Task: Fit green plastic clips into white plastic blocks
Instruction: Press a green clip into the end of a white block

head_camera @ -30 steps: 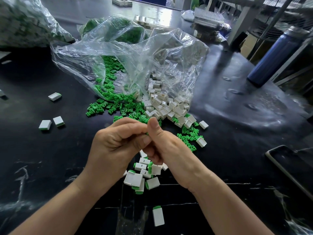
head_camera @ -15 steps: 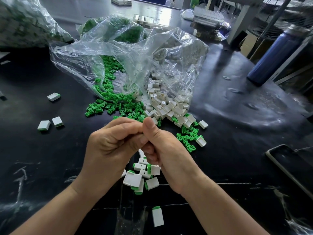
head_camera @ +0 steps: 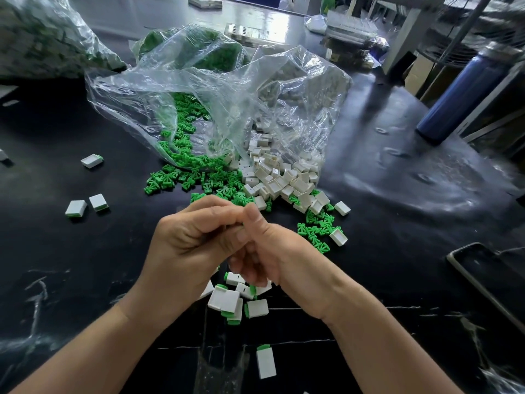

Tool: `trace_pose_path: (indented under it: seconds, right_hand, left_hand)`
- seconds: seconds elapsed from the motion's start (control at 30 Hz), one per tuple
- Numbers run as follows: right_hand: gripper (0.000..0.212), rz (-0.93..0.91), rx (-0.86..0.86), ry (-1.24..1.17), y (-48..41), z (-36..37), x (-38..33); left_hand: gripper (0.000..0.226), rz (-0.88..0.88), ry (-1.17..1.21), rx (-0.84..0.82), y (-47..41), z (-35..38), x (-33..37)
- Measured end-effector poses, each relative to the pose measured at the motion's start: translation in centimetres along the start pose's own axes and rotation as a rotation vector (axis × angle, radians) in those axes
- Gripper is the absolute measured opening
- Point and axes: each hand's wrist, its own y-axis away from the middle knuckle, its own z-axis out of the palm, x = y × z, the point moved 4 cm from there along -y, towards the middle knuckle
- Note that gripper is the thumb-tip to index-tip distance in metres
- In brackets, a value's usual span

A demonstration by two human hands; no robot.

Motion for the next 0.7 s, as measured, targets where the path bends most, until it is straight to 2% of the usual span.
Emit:
trace_pose_path:
  seconds: [0.13,0.27,0.43,0.6,0.7]
  right_hand:
    - [0.066,-0.056,-0.015,0.033,0.2,-0.2,-0.7]
    - [0.049,-0.222,0.005,0.041,0.5,0.6,-1.6]
    - [0.044,-0.251,-0.076,-0.022,0.7,0.8,-1.6]
    - [0.039,-0.187,0.015,0.018,0.8,0.6,-1.0]
    - [0.042,-0.174,0.000,-0.036,0.7,1.0,-1.2]
  left_hand:
    - [0.027,-0.009,0.042,-0.049,0.0,0.1,0.0]
    - [0.028,-0.028,0.093,-0.027,0.0,0.1,-0.1]
    - [0.032,-0.021,0.040,0.019,0.2,-0.3,-0.3]
    - [0.033,-0.043,0.010,0.016,0.1,-0.2,-0.2]
    - [0.030,-0.055,0.021,0.011,0.0,-0.2,-0.1]
